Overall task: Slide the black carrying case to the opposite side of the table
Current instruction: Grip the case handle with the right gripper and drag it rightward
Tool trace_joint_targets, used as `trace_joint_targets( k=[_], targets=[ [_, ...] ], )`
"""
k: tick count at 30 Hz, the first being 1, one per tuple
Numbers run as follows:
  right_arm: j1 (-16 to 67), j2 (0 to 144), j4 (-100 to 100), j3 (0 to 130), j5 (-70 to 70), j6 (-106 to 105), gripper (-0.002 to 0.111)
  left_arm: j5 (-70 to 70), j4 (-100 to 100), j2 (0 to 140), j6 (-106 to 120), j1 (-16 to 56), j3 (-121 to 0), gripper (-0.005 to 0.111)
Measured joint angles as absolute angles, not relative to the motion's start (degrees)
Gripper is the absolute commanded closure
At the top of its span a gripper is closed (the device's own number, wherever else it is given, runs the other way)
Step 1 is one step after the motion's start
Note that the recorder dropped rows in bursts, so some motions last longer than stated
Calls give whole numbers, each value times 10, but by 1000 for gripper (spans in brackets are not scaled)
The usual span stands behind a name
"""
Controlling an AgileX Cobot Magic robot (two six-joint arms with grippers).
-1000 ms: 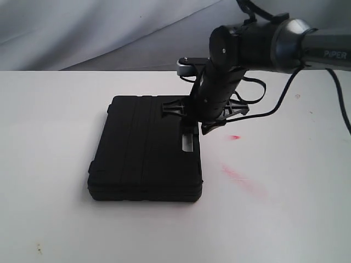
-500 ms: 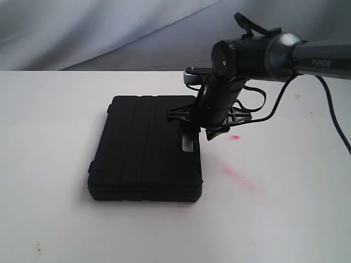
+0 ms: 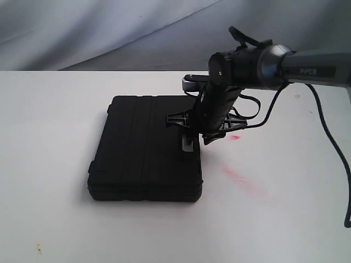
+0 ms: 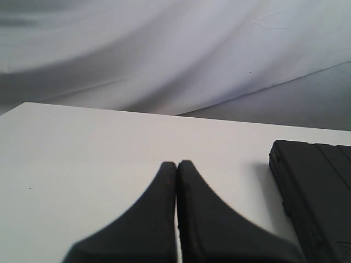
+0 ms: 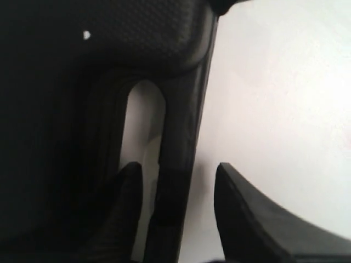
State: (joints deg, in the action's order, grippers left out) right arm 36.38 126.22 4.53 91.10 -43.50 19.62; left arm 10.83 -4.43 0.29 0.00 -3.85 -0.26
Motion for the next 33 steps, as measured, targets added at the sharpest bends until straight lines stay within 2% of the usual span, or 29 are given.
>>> trace_joint_targets(
  k=[7,11,12,33],
  targets=[
    [364,1265,50,911,-432,196,84,108,-44,3,0,-39,-3,106],
    [364,1265,52,911,-432,201,106,108,-44,3,0,-39,-3,106],
    [364,1265,52,911,-432,203,108,108,-44,3,0,-39,-3,106],
    [360,1254,-56,913,-508,231,108,108,-44,3,0,-39,-3,106]
  ],
)
